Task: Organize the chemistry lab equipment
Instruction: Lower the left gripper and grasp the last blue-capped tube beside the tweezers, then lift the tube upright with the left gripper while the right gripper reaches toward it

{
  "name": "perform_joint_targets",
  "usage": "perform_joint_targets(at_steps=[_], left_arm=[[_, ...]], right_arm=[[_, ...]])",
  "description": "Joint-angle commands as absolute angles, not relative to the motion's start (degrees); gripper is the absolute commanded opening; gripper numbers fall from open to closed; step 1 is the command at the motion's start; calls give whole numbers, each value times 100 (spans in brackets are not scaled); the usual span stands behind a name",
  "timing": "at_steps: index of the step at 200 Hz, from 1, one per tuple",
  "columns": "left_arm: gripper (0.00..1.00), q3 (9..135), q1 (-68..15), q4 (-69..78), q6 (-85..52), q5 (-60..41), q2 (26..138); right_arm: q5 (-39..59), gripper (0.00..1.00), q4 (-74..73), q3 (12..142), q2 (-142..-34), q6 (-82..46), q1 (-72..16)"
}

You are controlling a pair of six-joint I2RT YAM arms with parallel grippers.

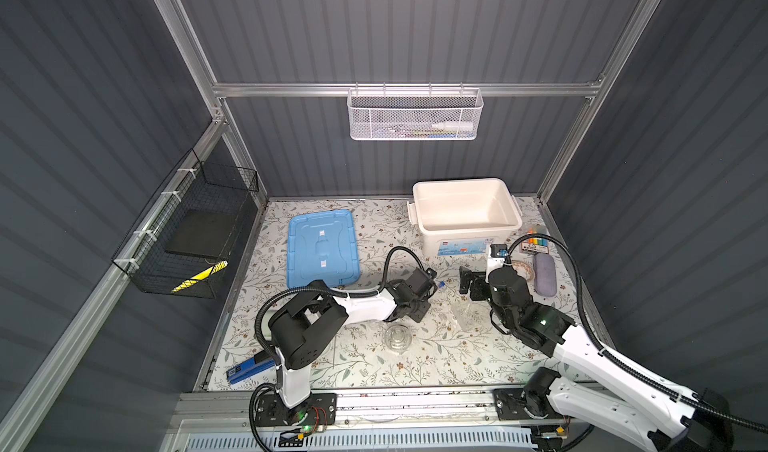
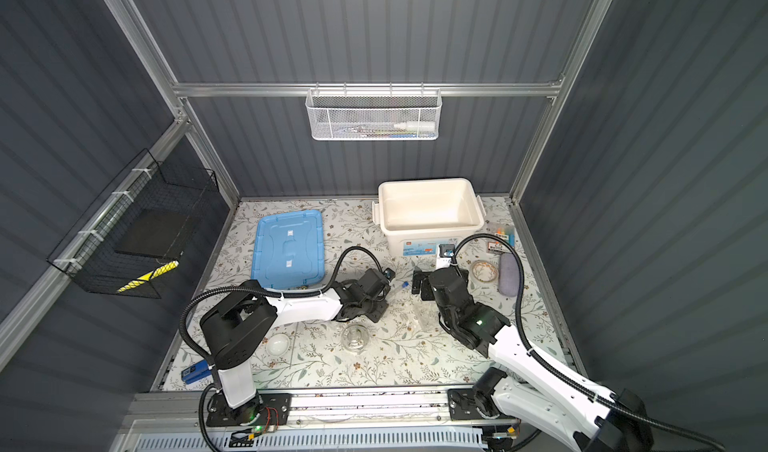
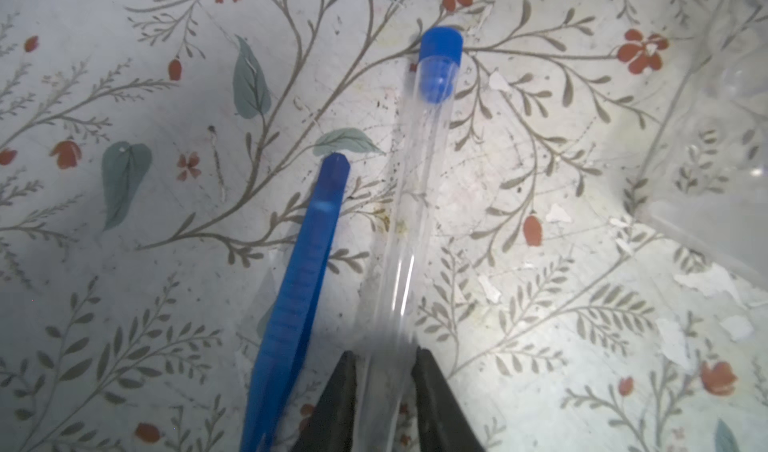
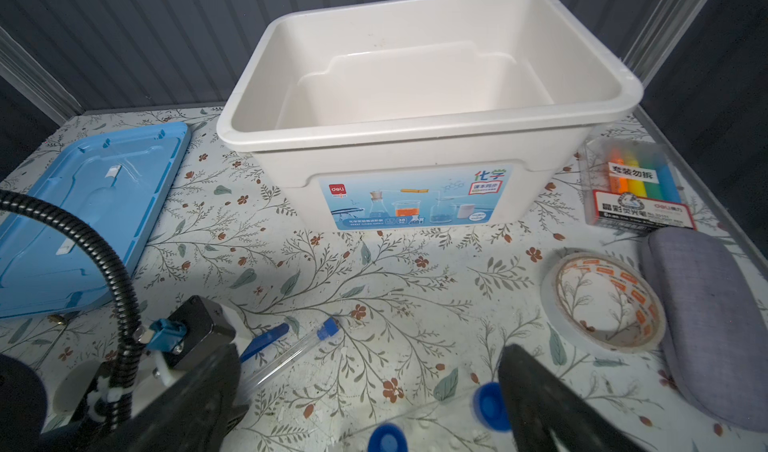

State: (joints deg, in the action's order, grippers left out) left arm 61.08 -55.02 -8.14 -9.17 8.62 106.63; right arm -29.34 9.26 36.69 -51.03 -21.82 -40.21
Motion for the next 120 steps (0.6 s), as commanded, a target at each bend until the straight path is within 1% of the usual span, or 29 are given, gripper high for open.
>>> perform_joint_targets(at_steps=[1, 43, 90, 120], left_arm=[[27, 6281, -5474, -1071, -814, 685, 10853], [23, 6345, -5468, -1237, -775, 661, 10996], [15, 6366, -5468, -1246, -712, 404, 11084], [13, 6364, -5469, -1189, -749, 346, 11067]], right_arm=[[-3030, 99, 888, 3673, -5036, -2191, -3988], [-3009, 99, 896, 3676, -5031, -2188, -3958], [-2982, 99, 1010, 3776, -5106, -2137, -3956], [-2926, 99, 1011, 3789, -5124, -2128, -3957]])
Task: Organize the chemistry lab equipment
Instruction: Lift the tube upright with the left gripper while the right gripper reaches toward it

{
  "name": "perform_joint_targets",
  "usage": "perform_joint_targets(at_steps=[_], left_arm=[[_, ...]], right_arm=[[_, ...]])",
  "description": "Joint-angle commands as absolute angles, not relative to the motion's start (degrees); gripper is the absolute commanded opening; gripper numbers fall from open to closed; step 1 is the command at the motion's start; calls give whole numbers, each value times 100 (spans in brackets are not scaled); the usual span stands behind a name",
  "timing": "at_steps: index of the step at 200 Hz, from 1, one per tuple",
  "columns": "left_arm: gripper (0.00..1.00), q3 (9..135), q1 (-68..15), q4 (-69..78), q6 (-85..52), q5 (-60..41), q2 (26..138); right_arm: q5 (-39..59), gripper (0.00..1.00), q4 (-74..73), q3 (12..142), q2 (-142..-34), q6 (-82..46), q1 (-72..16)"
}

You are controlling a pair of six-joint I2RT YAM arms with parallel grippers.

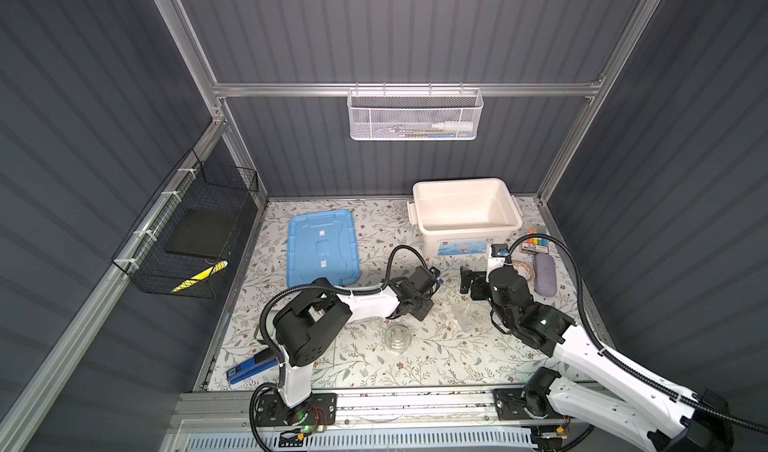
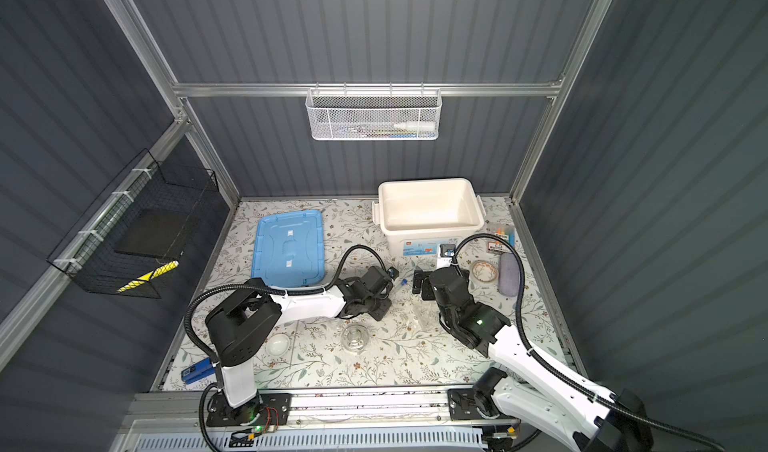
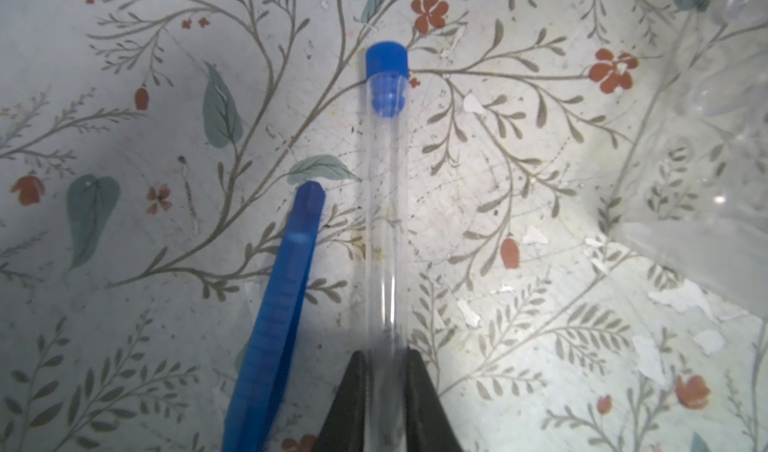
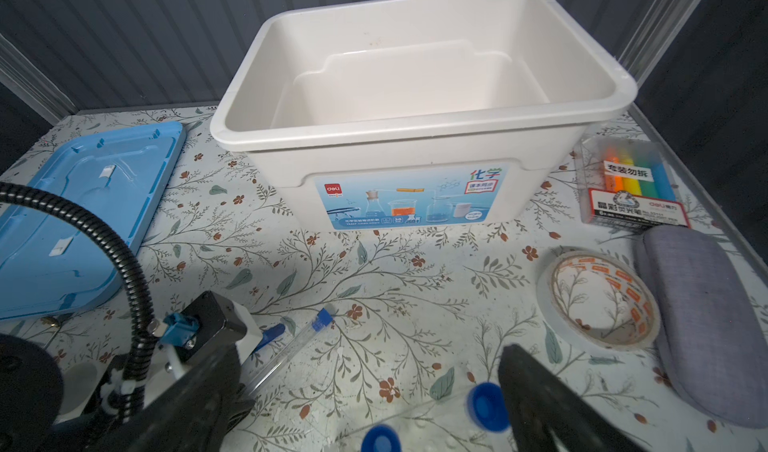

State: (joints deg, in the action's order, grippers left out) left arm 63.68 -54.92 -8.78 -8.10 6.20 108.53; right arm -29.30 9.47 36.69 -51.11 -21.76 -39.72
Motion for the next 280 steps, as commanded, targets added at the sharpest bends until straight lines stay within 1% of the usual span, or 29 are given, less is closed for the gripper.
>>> perform_joint_targets(at_steps=[1, 47, 95, 156, 214, 243, 275, 280], left_arm=[[13, 6359, -5472, -1179, -748, 349, 11062], [12, 6190, -5467, -841, -852, 343, 10656], [12, 6153, -5490, -700, -872, 254, 10186], [12, 5807, -5486, -360, -818, 495, 9510], [12, 5394, -5497, 137, -677, 616, 9007], [12, 5244, -5503, 316, -641, 653, 8796], [12, 5108, -5532, 506, -584, 705, 8556], [12, 5099, -5530, 524, -580, 712, 8536]], right_arm=[[-2926, 99, 1011, 3789, -5124, -2128, -3957], [-2737, 99, 969, 3836, -5154, -2053, -3950], [-2202, 97, 1048, 4106, -5403, -1968, -3887], [-718, 91, 1033, 4311, -5476, -2360, -3204], [441, 88, 865, 4541, -5662, -2564, -2787], [1363, 83, 917, 4761, -6006, -2806, -2455], [1872, 78, 1033, 4986, -6377, -2979, -2263], [2112, 76, 1042, 5011, -6381, -3013, -2236]])
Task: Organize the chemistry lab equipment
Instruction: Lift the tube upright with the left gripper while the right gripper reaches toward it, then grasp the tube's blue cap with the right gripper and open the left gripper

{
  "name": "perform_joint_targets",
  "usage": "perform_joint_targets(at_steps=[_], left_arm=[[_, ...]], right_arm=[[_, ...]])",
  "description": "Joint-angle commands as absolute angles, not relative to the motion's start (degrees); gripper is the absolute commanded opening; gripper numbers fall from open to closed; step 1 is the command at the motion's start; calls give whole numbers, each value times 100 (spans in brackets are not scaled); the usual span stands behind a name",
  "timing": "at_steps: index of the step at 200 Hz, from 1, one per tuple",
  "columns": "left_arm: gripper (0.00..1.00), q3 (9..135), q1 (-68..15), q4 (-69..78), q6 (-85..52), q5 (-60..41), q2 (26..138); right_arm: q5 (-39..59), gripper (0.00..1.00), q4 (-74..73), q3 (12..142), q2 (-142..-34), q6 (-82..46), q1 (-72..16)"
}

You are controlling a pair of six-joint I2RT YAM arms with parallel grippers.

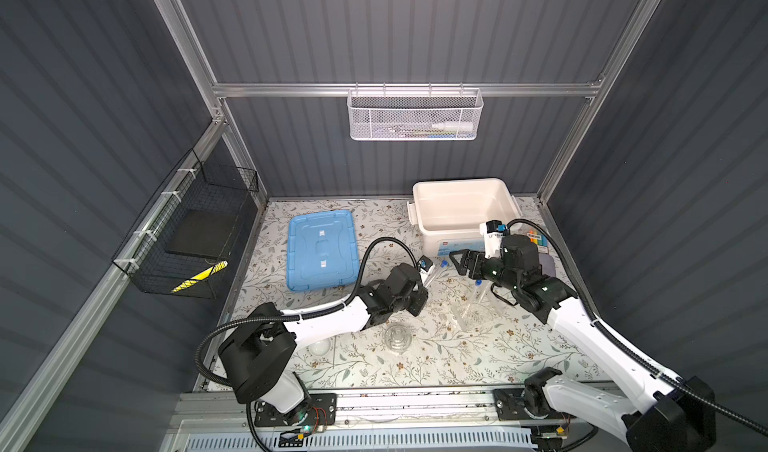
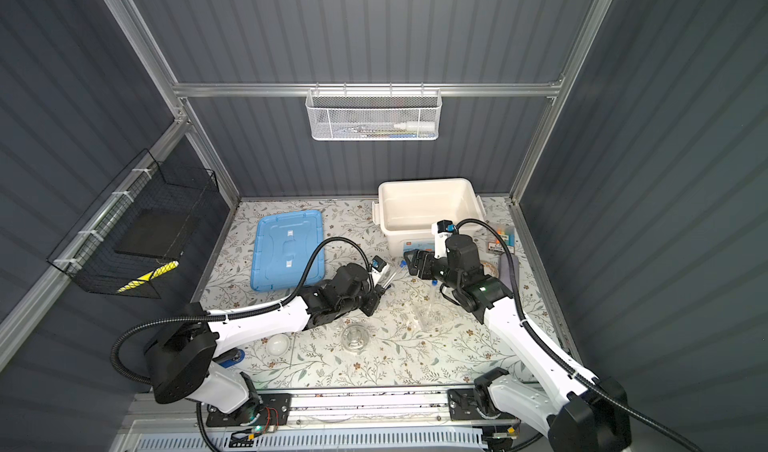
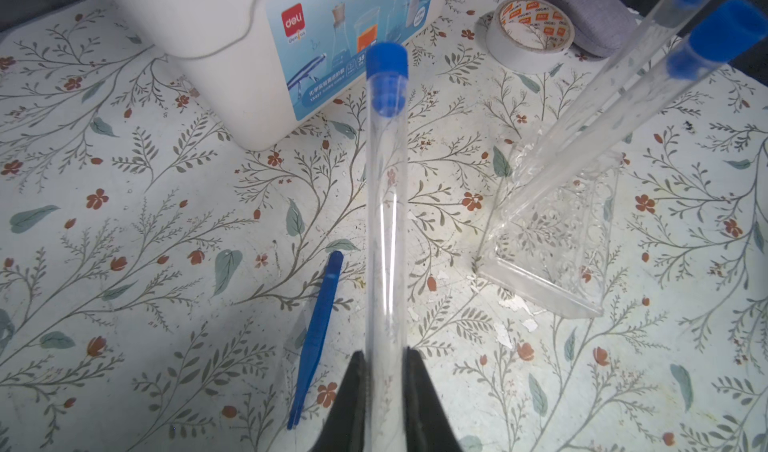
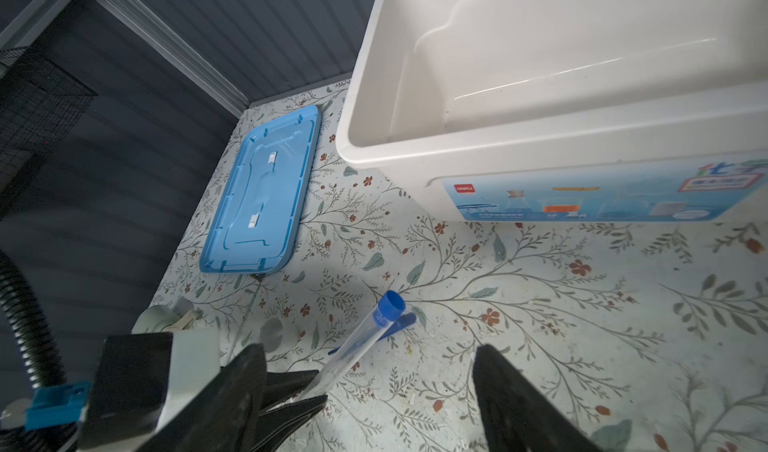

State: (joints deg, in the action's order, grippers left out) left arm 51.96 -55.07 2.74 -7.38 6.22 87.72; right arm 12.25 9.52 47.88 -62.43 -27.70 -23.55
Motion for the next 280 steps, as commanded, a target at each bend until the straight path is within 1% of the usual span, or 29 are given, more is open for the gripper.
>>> perform_joint_targets(at_steps=[1, 7, 31, 67, 106, 135, 162, 210, 261, 280], left_arm=[[12, 5098, -5534, 530, -576, 716, 8531], [12, 5074, -5538, 544, -571, 720, 8516], [12, 5057, -5555, 580, -541, 734, 8459], [12, 4997, -5597, 697, -497, 718, 8377], [12, 4926, -5621, 804, -479, 724, 8319], [12, 4911, -5636, 826, -470, 729, 8309], [12, 4853, -5658, 917, -449, 716, 8264], [12, 4713, -5669, 1080, -403, 693, 8121], [12, 4694, -5684, 1097, -431, 703, 8129], [12, 4710, -5680, 1114, -414, 691, 8141]], right_arm=[[2119, 76, 1044, 5015, -6381, -3018, -2230], [2172, 75, 1058, 5035, -6573, -3069, -2202], [2388, 69, 1108, 5119, -6769, -3263, -2094], [2668, 66, 1074, 5208, -7034, -3412, -2019], [2936, 61, 938, 5280, -7256, -3538, -1995], [3100, 52, 792, 5282, -7337, -3625, -1991], [3156, 47, 756, 5256, -7386, -3671, -1995], [3151, 46, 651, 5235, -7395, -3713, -1995], [3234, 36, 580, 5218, -7416, -3740, -1995], [3286, 34, 506, 5179, -7418, -3776, -1995]])
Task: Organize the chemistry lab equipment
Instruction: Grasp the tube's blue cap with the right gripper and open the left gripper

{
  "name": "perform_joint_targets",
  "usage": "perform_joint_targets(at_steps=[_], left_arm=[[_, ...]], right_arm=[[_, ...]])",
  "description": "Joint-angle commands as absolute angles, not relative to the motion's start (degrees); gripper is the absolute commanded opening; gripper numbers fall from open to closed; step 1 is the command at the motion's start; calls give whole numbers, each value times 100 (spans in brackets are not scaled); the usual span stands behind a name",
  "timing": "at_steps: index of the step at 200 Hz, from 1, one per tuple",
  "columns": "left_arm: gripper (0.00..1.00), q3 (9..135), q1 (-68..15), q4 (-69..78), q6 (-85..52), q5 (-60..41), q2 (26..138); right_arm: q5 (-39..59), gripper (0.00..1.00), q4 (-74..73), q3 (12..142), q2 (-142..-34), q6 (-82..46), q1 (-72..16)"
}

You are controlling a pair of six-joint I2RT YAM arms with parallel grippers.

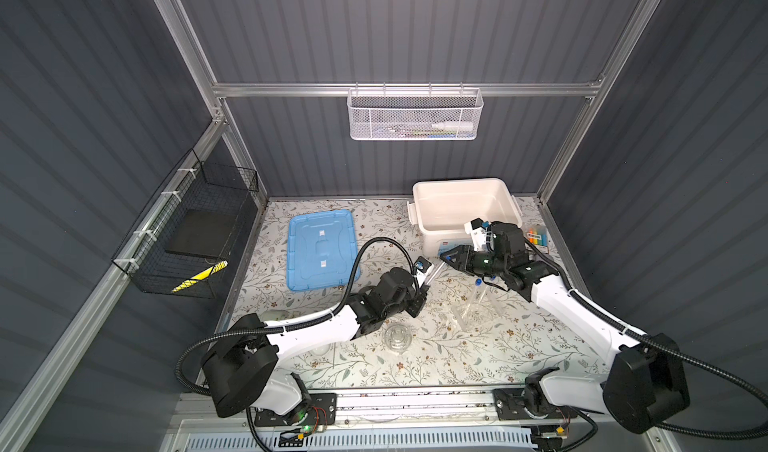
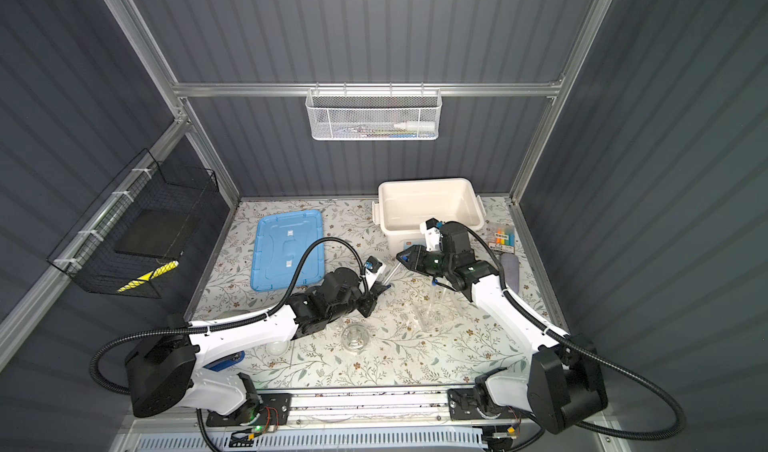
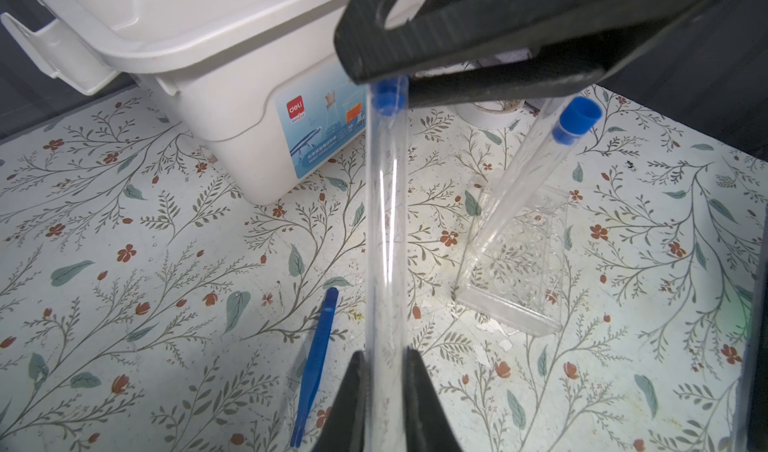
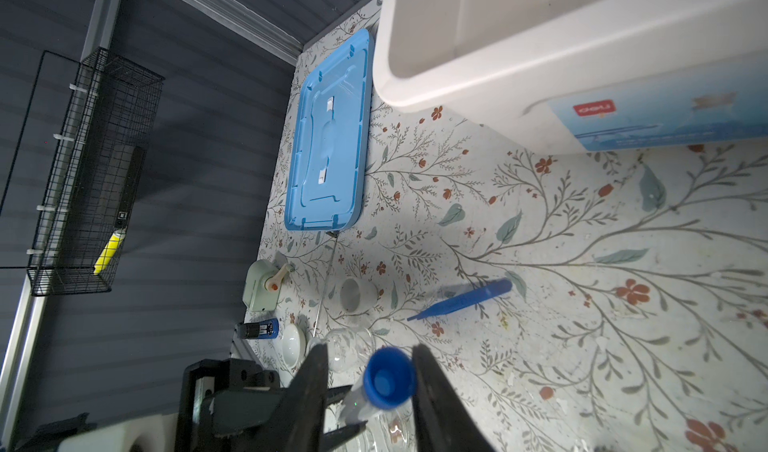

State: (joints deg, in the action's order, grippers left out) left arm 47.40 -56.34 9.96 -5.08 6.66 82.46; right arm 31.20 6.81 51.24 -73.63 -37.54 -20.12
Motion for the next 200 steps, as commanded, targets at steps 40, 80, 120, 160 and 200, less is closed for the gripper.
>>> perform_joint_targets(at_steps=[40, 80, 120, 160, 200], left_arm=[[13, 4676, -5683, 1191, -429, 686, 8133], [13, 4636, -5687, 1205, -431, 677, 8114], [13, 4649, -5690, 1195, -439, 694, 8159], [18, 4649, -5689, 1196, -516, 807, 8179], [47, 4659, -5694, 1145, -628, 1001, 8180]], right_arm=[[3348, 34, 379, 5150, -7462, -3808, -1995], [3346, 28, 301, 5136, -7466, -3846, -1993], [3375, 20, 233, 5059, -7413, -3902, -1995], [3357, 18, 204, 4958, -7300, -3941, -1995], [3290, 16, 94, 4848, -7151, -4061, -1995]])
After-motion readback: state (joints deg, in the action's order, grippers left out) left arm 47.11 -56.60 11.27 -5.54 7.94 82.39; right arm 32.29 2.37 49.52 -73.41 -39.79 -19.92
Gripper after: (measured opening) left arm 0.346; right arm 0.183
